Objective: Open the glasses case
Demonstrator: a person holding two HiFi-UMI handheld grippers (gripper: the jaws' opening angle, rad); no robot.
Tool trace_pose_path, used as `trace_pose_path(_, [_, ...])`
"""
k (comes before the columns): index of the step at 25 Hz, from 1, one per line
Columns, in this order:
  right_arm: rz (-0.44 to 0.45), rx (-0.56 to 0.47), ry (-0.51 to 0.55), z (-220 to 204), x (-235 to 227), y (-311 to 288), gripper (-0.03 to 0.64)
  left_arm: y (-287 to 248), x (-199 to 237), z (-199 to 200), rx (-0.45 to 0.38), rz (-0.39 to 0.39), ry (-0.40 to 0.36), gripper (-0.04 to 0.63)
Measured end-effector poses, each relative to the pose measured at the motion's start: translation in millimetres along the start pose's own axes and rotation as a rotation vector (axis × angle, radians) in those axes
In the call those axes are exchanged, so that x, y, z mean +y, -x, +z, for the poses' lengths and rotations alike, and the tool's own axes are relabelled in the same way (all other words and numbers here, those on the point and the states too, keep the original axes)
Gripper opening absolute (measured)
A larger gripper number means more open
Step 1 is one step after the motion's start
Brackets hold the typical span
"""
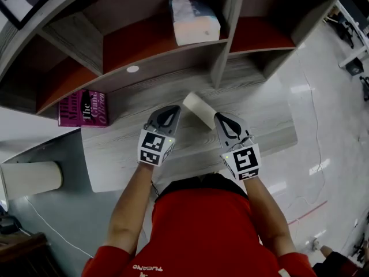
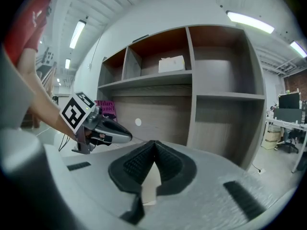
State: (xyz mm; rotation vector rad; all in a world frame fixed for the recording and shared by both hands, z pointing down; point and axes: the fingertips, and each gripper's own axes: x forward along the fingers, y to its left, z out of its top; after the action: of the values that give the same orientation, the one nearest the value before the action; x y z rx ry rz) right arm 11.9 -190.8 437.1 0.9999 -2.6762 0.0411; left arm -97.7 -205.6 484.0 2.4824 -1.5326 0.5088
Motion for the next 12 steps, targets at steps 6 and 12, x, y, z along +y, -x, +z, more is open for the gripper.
trace_pose_path(6, [-0.031,0.051,0.01,-14.4,-3.0,-22.5,0.005,-22.7,12.7,-23.8,0.069,-0.036,0.015,0.011])
trace_pose_path(12, [-0.052,0.114,0.009,-33.2,-8.5,-30.2,0.006,-43.1,11.2,-49.9,0.17,-0.099,0.031,0.014])
